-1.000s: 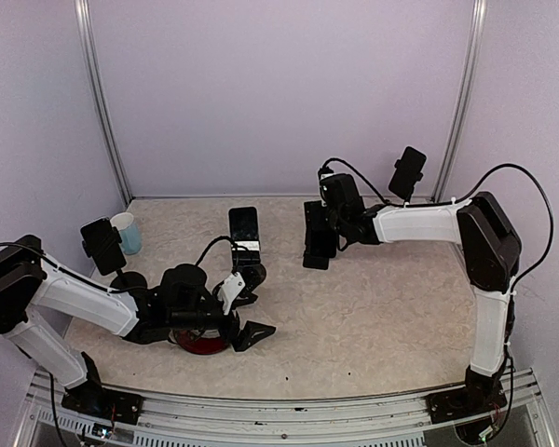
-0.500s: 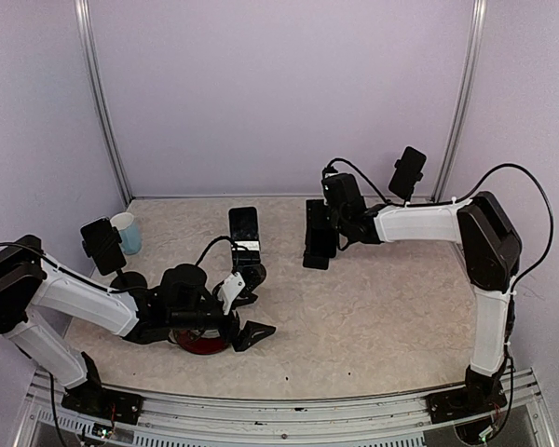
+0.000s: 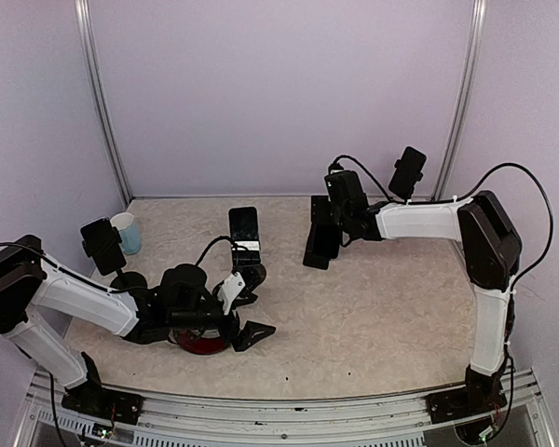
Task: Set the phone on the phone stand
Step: Adjust the phone with the phone stand.
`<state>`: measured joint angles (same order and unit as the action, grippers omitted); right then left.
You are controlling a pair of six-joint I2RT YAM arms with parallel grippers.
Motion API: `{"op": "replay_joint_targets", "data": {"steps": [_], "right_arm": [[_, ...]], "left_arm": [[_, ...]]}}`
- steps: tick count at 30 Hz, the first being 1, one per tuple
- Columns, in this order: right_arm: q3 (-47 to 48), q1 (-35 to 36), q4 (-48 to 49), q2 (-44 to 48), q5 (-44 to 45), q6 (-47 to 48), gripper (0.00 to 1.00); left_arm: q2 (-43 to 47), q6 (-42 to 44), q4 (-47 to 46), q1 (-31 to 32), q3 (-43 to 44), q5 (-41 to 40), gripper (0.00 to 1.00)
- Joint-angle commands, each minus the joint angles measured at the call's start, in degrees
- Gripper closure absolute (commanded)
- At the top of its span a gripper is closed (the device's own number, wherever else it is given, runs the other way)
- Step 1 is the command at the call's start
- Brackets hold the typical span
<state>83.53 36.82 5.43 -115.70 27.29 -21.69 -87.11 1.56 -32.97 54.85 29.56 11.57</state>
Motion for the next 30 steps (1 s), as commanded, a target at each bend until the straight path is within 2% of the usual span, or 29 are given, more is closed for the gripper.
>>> {"op": "replay_joint_targets", "data": {"steps": [1, 17, 30], "right_arm": [[0.8, -0.5, 0.5, 1.8, -1.6, -0.4, 0.20], [-1.0, -0.1, -0.8, 9.0, -5.8, -0.7, 0.21], [5.0, 0.0, -3.3, 3.3, -5.6, 0.0, 0.21]], "left_arm": [[0.4, 0.5, 0.4, 0.4, 1.4, -0.1, 0.01], [2.5, 0.4, 1.2, 0.5, 1.2, 0.1, 0.01], [5.1, 0.3, 1.6, 0.5, 0.1, 0.3, 0.01]]}}
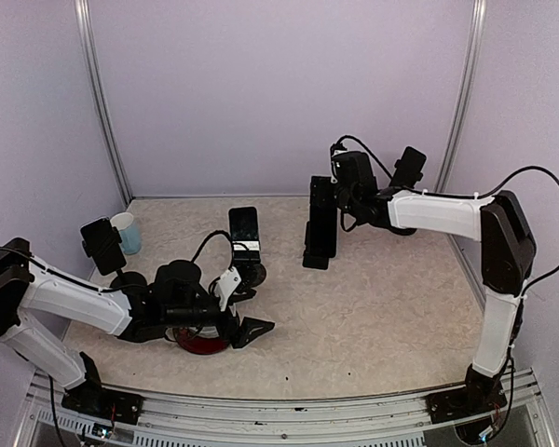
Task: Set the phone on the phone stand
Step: Adjust the phone with the phone stand.
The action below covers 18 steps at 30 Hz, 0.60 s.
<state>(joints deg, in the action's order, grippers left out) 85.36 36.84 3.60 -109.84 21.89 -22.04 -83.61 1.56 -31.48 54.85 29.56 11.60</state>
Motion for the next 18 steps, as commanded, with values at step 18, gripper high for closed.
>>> {"op": "replay_joint_targets", "data": {"steps": [18], "right_arm": [[7.9, 0.7, -6.8, -7.3, 3.0, -0.8, 0.13]], "left_arm": [[1.3, 0.3, 0.0, 0.5, 0.1, -0.1, 0.01]]}}
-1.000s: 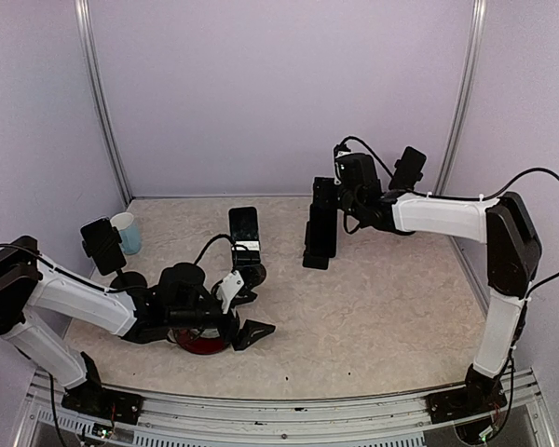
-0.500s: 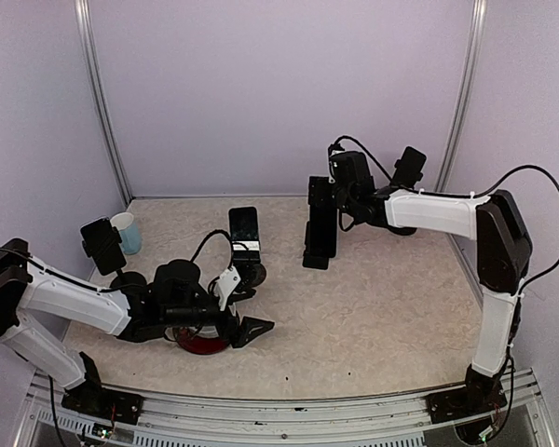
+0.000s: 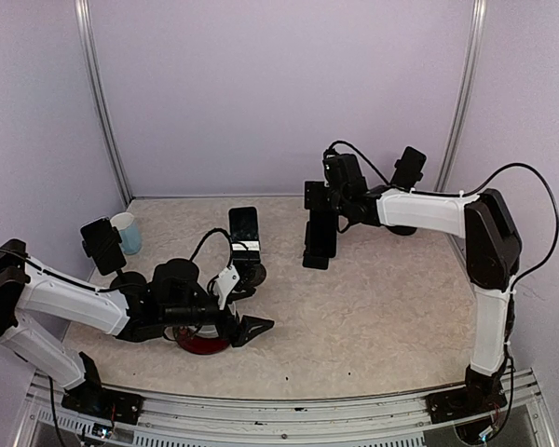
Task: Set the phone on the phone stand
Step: Adjust the phone with the phone stand.
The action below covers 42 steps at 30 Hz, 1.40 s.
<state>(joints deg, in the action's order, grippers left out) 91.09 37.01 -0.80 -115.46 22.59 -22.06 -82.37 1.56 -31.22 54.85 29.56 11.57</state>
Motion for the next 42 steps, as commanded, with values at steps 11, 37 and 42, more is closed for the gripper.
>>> {"op": "replay_joint_targets", "data": {"steps": [11, 37, 42], "right_arm": [[7.4, 1.7, -7.9, -6.7, 5.3, -0.9, 0.03], [5.6, 1.7, -5.9, -4.2, 4.3, -1.3, 0.46], [5.1, 2.0, -5.6, -3.1, 4.1, -2.1, 0.46]], "left_arm": [[0.0, 0.3, -0.3, 0.6, 0.1, 0.0, 0.01], [-0.4, 0.7, 0.7, 0.7, 0.5, -1.3, 0.01], [0.2, 0.7, 0.8, 0.7, 0.4, -1.3, 0.01]]}}
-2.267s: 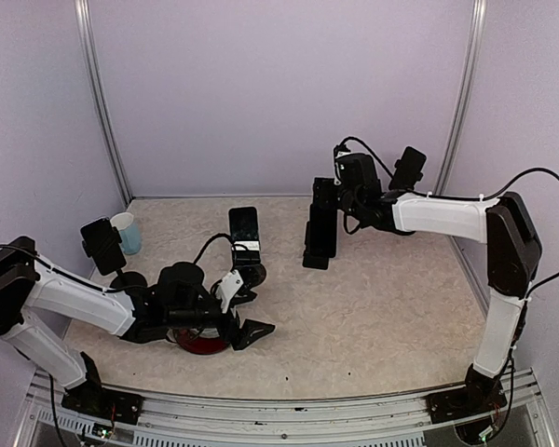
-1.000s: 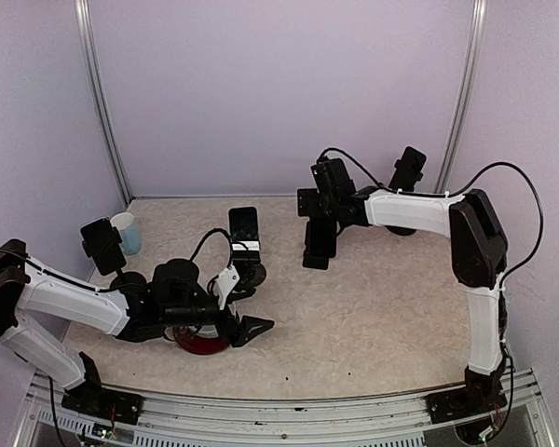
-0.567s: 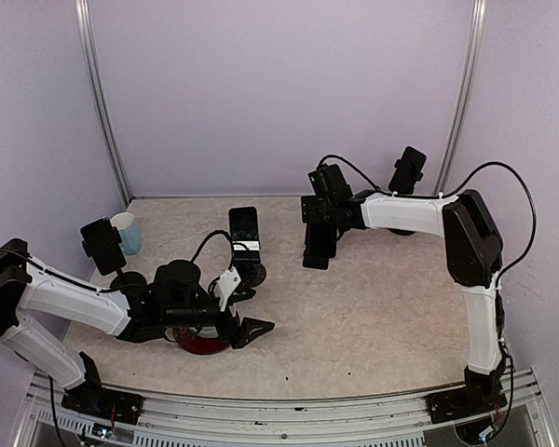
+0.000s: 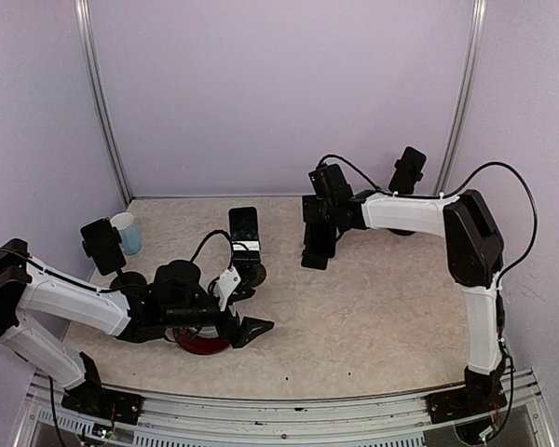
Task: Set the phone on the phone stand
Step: Adjust the phone with the phone stand.
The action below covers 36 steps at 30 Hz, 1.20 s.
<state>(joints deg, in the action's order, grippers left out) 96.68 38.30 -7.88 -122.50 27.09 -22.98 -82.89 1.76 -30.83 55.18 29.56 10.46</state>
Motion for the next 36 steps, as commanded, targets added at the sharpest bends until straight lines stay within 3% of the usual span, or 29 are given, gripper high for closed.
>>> {"op": "replay_joint_targets", "data": {"steps": [1, 36], "right_arm": [[-0.7, 0.7, 1.7, 4.3, -0.3, -1.6, 0.46], [-2.5, 1.1, 6.5, 1.3, 3.4, -7.6, 0.48]], "left_arm": [[0.9, 0.6, 0.4, 0.4, 0.3, -0.3, 0.01], [2.0, 0.7, 1.0, 0.4, -0.1, -0.7, 0.01]]}}
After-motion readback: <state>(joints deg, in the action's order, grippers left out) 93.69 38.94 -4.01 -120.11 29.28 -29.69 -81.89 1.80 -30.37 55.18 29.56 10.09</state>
